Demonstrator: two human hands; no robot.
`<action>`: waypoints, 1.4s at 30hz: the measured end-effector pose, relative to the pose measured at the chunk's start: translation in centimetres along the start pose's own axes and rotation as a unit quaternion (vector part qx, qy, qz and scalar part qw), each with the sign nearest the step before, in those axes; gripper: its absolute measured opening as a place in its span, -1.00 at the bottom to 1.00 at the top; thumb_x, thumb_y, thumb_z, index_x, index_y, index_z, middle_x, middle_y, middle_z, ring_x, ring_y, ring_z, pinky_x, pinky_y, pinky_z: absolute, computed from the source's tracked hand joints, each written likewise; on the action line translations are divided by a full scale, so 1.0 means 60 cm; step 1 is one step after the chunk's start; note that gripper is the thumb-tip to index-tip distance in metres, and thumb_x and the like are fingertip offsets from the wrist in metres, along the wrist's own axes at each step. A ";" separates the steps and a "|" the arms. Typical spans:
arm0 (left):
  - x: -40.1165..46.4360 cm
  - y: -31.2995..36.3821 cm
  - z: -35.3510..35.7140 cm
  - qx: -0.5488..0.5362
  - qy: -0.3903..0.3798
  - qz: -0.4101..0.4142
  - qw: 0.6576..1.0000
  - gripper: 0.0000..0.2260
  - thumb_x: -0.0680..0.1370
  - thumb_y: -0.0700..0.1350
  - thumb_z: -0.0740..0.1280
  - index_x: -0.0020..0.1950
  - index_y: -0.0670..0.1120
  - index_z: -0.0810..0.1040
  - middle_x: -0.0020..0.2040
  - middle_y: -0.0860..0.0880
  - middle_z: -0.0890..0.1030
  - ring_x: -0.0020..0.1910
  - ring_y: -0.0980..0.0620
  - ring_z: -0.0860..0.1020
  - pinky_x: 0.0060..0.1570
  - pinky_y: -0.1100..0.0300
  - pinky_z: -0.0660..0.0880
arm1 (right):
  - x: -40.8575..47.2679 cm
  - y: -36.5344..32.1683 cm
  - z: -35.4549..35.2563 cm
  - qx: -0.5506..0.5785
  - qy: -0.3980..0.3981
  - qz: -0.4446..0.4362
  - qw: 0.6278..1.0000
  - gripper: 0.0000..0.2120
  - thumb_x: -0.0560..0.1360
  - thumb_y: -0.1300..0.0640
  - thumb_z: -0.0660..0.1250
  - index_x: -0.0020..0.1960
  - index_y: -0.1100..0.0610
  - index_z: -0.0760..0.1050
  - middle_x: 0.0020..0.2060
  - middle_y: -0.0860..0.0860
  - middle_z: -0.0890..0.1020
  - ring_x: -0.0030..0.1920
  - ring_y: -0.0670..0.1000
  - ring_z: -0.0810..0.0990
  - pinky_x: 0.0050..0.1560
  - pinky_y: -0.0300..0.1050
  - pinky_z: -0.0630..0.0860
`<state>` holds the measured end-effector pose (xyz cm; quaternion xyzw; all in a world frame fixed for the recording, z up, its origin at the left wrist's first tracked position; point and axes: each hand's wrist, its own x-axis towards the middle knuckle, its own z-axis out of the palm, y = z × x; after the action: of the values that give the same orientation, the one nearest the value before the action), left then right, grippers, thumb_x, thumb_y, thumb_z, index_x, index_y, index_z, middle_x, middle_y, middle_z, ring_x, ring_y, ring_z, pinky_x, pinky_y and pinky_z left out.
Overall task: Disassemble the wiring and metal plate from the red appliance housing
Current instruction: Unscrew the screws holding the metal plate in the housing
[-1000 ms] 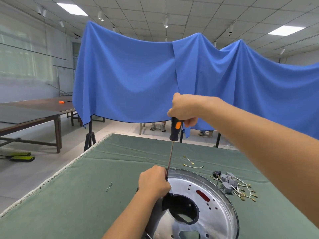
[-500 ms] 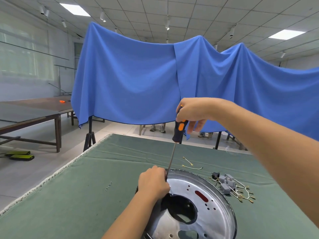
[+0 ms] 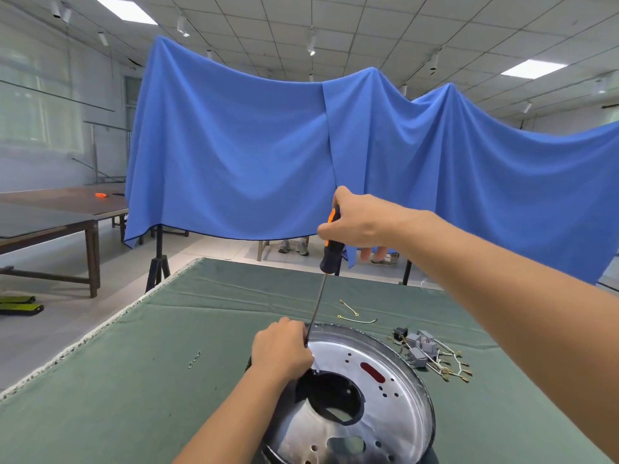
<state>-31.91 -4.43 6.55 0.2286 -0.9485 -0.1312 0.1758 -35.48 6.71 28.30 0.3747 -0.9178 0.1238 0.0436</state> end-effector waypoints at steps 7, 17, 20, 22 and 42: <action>-0.002 -0.002 0.000 -0.004 -0.004 0.005 1.000 -0.77 0.46 -0.07 0.22 0.09 0.02 0.53 0.10 -0.01 0.51 0.08 -0.06 0.50 -0.01 0.13 0.38 | 0.013 0.014 0.001 -0.122 0.083 0.004 0.989 -0.69 0.57 -0.06 0.12 -0.17 0.16 0.40 -0.44 0.04 0.49 -0.38 0.10 0.49 -0.41 -0.17 0.29; -0.002 -0.001 -0.001 -0.010 -0.008 0.002 1.000 -0.76 0.46 -0.09 0.22 0.10 0.01 0.52 0.11 -0.01 0.51 0.09 -0.05 0.49 0.03 0.13 0.40 | 0.015 0.018 -0.001 -0.117 0.061 0.021 0.991 -0.77 0.52 -0.05 0.21 -0.08 0.13 0.43 -0.32 0.02 0.61 -0.47 0.02 0.62 -0.44 -0.20 0.40; -0.002 -0.001 -0.001 -0.010 -0.007 0.001 1.000 -0.75 0.46 -0.10 0.22 0.10 0.01 0.53 0.10 -0.01 0.51 0.08 -0.05 0.50 0.00 0.13 0.39 | 0.012 0.012 -0.013 0.022 -0.035 0.008 0.999 -0.79 0.45 0.16 0.28 0.07 0.16 0.43 -0.13 0.09 0.64 -0.18 0.07 0.68 -0.41 -0.15 0.58; -0.002 0.000 -0.001 -0.009 -0.006 0.001 1.000 -0.75 0.45 -0.10 0.22 0.11 0.01 0.53 0.11 -0.01 0.51 0.08 -0.06 0.50 0.00 0.13 0.38 | 0.006 0.008 -0.010 -0.034 -0.008 0.012 0.999 -0.71 0.37 -0.02 0.37 0.00 0.09 0.40 -0.13 0.04 0.62 -0.19 0.05 0.66 -0.36 -0.13 0.56; -0.001 -0.001 -0.001 -0.009 -0.007 0.004 1.000 -0.75 0.47 -0.08 0.23 0.12 0.01 0.54 0.12 -0.01 0.52 0.07 -0.06 0.50 -0.01 0.12 0.40 | 0.022 -0.004 0.000 0.039 0.027 -0.020 0.999 -0.82 0.44 0.16 0.27 0.03 0.13 0.36 -0.14 0.09 0.61 -0.25 0.09 0.61 -0.34 -0.13 0.58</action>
<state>-31.83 -4.46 6.57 0.2222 -0.9495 -0.1405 0.1716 -36.24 5.64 28.57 0.3907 -0.9032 0.1688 0.0564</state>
